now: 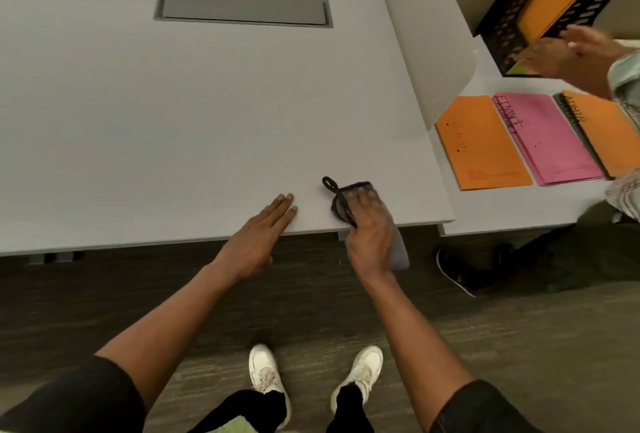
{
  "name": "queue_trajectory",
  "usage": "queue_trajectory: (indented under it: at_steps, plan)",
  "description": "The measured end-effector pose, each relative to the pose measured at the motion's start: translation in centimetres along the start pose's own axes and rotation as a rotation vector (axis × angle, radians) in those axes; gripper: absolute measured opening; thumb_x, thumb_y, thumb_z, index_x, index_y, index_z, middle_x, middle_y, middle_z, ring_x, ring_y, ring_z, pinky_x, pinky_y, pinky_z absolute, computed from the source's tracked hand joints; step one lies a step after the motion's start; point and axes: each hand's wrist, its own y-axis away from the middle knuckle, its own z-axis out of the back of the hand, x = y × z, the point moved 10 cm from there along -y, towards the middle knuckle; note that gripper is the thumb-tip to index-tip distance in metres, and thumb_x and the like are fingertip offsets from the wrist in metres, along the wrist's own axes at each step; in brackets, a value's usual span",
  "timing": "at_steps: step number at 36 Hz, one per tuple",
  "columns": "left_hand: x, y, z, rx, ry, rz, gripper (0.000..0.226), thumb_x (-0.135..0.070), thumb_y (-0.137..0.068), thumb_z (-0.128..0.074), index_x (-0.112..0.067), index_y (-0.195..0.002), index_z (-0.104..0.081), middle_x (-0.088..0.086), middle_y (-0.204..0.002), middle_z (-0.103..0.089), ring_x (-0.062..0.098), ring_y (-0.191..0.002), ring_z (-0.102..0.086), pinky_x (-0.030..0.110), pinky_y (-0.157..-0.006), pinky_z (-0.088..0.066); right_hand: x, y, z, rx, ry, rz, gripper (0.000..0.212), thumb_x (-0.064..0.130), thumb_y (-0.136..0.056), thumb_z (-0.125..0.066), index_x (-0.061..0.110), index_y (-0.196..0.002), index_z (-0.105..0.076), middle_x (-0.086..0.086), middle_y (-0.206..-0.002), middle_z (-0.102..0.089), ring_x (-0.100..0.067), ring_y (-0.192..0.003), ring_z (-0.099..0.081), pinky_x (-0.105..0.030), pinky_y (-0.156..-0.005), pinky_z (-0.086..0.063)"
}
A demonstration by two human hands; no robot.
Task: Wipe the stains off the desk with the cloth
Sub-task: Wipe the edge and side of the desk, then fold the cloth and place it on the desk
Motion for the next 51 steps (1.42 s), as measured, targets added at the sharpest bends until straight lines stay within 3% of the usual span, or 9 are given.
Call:
queue_trajectory:
  at_steps: [3, 11, 18, 25, 29, 35, 41, 45, 51]
  plan:
    - [0.4, 0.7, 0.8, 0.000, -0.020, 0.033, 0.112, 0.007, -0.089, -0.072, -0.024, -0.174, -0.006, -0.005, -0.181, 0.013, 0.016, -0.169, 0.011, 0.044, -0.137, -0.021, 4.5, 1.6, -2.1, 0.072, -0.020, 0.057, 0.073, -0.015, -0.086, -0.062, 0.016, -0.152, -0.053, -0.007, -0.160, -0.048, -0.025, -0.154, -0.037, -0.037, -0.129, -0.027]
    - [2.4, 6.2, 1.1, 0.038, -0.065, 0.125, 0.114, -0.004, -0.093, -0.076, -0.029, -0.167, 0.008, -0.005, -0.175, 0.016, 0.015, -0.161, 0.020, 0.037, -0.130, 0.012, 11.0, 5.2, -4.6, 0.283, -0.071, 0.169, 0.075, -0.012, -0.088, -0.064, 0.019, -0.155, -0.047, -0.003, -0.163, -0.043, -0.019, -0.157, -0.032, -0.040, -0.129, -0.028]
    - [3.1, 8.9, 3.0, -0.092, 0.116, 0.214, 0.076, 0.001, -0.092, -0.069, -0.020, -0.162, -0.048, 0.005, -0.178, -0.031, 0.024, -0.167, -0.025, 0.041, -0.135, -0.023, 11.1, 5.7, -1.1, 0.479, -0.390, -0.052, 0.069, -0.008, -0.081, -0.064, 0.030, -0.139, -0.066, 0.006, -0.136, -0.070, -0.003, -0.128, -0.062, -0.030, -0.116, -0.048]
    - [3.1, 11.9, 7.9, -0.392, 0.794, 0.625, 0.007, -0.026, -0.105, -0.071, -0.026, -0.110, -0.074, -0.008, -0.108, -0.076, 0.011, -0.105, -0.073, 0.030, -0.090, -0.061, 11.2, 4.5, 4.3, 0.371, -0.806, -0.246, 0.059, -0.015, -0.082, -0.069, 0.024, -0.126, -0.074, 0.010, -0.117, -0.077, -0.001, -0.110, -0.072, -0.023, -0.098, -0.058]
    - [0.5, 11.3, 9.9, -0.424, 1.128, 0.614, 0.024, -0.044, -0.105, -0.066, -0.023, -0.109, -0.077, -0.004, -0.104, -0.082, 0.006, -0.093, -0.079, 0.036, -0.094, -0.064, 11.3, 2.7, 5.3, 0.338, -0.957, -0.323, 0.054, -0.009, -0.083, -0.077, 0.027, -0.123, -0.073, 0.006, -0.113, -0.079, -0.010, -0.108, -0.074, -0.025, -0.089, -0.061]
    - [-3.4, 9.0, 13.5, -0.415, 0.907, 0.532, 0.040, -0.072, -0.092, -0.065, -0.034, -0.105, -0.072, -0.012, -0.104, -0.077, 0.003, -0.099, -0.073, 0.025, -0.085, -0.056, 11.8, -0.5, 5.4, 0.264, -1.026, -0.393, 0.045, 0.007, -0.087, -0.082, 0.024, -0.128, -0.071, 0.006, -0.113, -0.079, -0.010, -0.104, -0.076, -0.032, -0.090, -0.063]
    - [-3.7, 7.8, 13.8, -0.330, 0.679, 0.586, 0.075, -0.071, -0.073, -0.088, -0.032, -0.131, -0.060, -0.015, -0.118, -0.063, 0.001, -0.099, -0.063, 0.024, -0.079, -0.055, 11.7, -4.5, 5.3, 0.232, -1.149, -0.500, 0.028, 0.009, -0.088, -0.082, 0.018, -0.114, -0.076, 0.001, -0.103, -0.082, -0.019, -0.095, -0.079, -0.040, -0.087, -0.064]
    - [-3.3, 6.6, 14.5, -0.325, 0.705, 0.623, 0.054, -0.051, -0.078, -0.094, -0.028, -0.118, -0.067, -0.013, -0.106, -0.071, 0.005, -0.087, -0.070, 0.024, -0.077, -0.058, 11.8, -7.4, 5.3, 0.266, -1.255, -0.566, 0.022, 0.010, -0.087, -0.082, 0.015, -0.108, -0.076, -0.002, -0.100, -0.082, -0.021, -0.093, -0.080, -0.032, -0.079, -0.065]
    - [-2.0, 4.6, 16.5, -0.532, 0.799, 0.653, 0.015, -0.029, -0.089, -0.090, -0.030, -0.097, -0.078, -0.010, -0.088, -0.079, 0.008, -0.077, -0.075, 0.026, -0.074, -0.060, 11.9, -10.6, 4.2, 0.401, -1.332, -0.560, 0.032, 0.013, -0.088, -0.082, 0.010, -0.119, -0.074, -0.007, -0.111, -0.081, -0.024, -0.099, -0.079, -0.042, -0.090, -0.064]
